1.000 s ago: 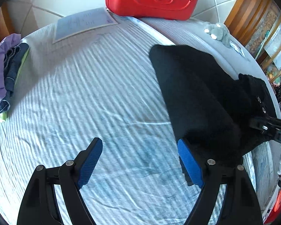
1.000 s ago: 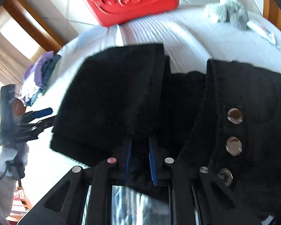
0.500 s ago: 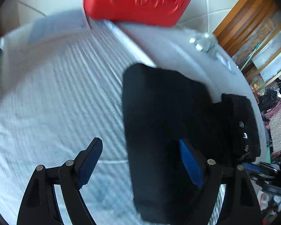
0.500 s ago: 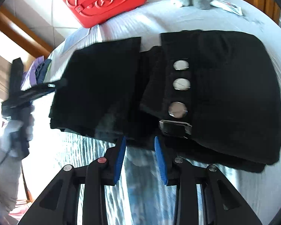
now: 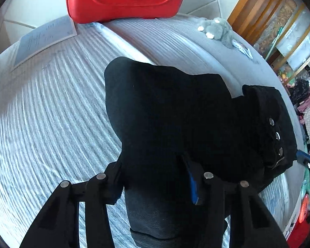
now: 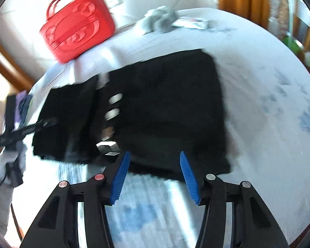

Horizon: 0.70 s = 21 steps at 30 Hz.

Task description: Fold clothes

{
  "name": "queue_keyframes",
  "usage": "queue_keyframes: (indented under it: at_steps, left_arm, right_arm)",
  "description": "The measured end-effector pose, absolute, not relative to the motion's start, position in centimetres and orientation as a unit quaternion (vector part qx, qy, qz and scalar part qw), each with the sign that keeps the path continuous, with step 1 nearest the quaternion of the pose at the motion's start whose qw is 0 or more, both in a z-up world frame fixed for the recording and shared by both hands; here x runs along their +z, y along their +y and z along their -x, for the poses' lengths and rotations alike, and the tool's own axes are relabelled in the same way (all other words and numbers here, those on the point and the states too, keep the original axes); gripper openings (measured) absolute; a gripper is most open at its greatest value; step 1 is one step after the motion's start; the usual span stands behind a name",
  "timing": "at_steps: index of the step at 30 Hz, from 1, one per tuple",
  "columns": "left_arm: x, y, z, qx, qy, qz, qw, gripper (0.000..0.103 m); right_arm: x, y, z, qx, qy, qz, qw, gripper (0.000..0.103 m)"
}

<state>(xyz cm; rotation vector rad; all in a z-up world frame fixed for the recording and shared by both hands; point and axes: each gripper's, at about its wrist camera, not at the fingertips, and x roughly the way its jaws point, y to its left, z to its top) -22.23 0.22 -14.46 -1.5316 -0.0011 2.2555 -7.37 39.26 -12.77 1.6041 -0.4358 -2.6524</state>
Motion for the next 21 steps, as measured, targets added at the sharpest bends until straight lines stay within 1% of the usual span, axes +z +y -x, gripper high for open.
queue_keyframes:
  at_steps: [1,2,4,6,9,15,18,21]
  left_arm:
    - [-14.2,0.1,22.2,0.81,-0.002,0.548,0.209,0.02]
    - [-13.8,0.1,22.2,0.81,-0.002,0.547,0.211,0.012]
    - [-12.1,0.7,21.8,0.814,0.005,0.541,0.211,0.008]
    - [-9.8,1.8,21.0,0.821,0.014,0.53,0.212,0.007]
    - [-5.9,4.8,19.6,0.831,0.032,0.514,0.211,0.007]
    - [-0.1,15.5,16.8,0.837,0.064,0.492,0.231,0.007]
    - [0.5,23.1,15.9,0.83,0.086,0.491,0.25,0.007]
    - [-2.2,30.4,15.5,0.816,0.117,0.51,0.246,0.009]
  right_arm:
    - [-13.0,40.2,7.7,-0.847,-0.154,-0.509,-0.002,0.051]
    - [-13.2,41.1,8.0,-0.846,-0.168,-0.506,-0.01,0.05]
    - [-14.2,42.7,9.0,-0.833,-0.198,-0.516,-0.004,0.046]
    - [-15.2,43.1,10.0,-0.823,-0.213,-0.527,0.008,0.045]
    - [-14.7,43.5,10.2,-0.824,-0.213,-0.523,0.04,0.045]
    - [-14.4,48.1,9.7,-0.817,-0.244,-0.513,0.101,0.045]
    - [-14.7,51.6,9.2,-0.815,-0.26,-0.508,0.105,0.046]
    - [-15.3,55.1,8.6,-0.812,-0.28,-0.502,0.098,0.046]
